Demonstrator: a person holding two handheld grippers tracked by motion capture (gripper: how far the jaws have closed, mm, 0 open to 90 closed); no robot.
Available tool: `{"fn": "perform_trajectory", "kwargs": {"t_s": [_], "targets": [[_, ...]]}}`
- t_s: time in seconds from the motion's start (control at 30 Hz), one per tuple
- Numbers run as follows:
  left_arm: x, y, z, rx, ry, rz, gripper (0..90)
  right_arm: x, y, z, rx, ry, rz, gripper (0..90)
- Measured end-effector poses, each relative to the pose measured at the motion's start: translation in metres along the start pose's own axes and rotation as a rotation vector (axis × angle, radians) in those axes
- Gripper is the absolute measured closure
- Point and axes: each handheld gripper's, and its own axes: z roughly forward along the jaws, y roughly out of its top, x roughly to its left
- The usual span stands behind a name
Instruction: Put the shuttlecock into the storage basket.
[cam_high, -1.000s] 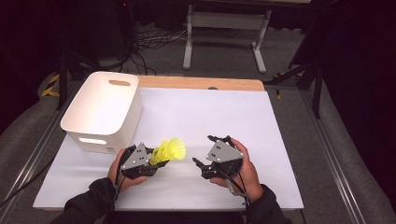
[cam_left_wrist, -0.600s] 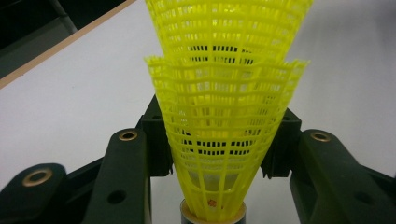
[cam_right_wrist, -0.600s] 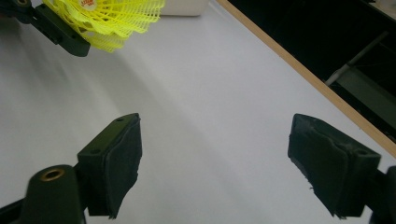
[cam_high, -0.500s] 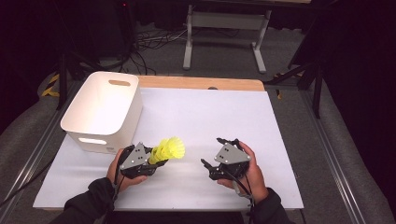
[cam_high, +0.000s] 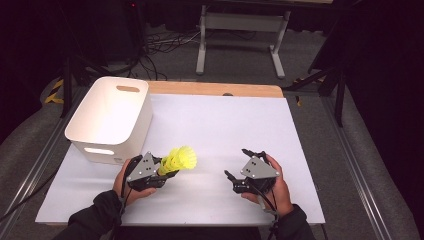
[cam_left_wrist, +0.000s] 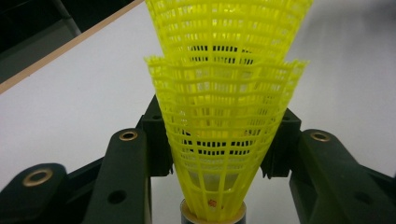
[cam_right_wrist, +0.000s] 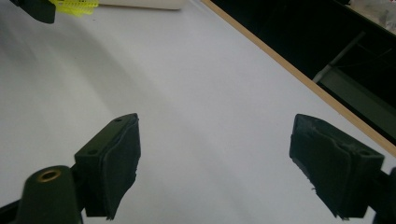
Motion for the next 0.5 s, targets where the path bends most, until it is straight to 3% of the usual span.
{"fn": "perform_trajectory", "kwargs": {"t_s": [0.5], "targets": [[0.002, 0.000, -0.006, -0.009, 0.012, -0.010, 55.1, -0.001, -0.017, 0.001, 0.013, -0.007, 0.009, 16.7]]}}
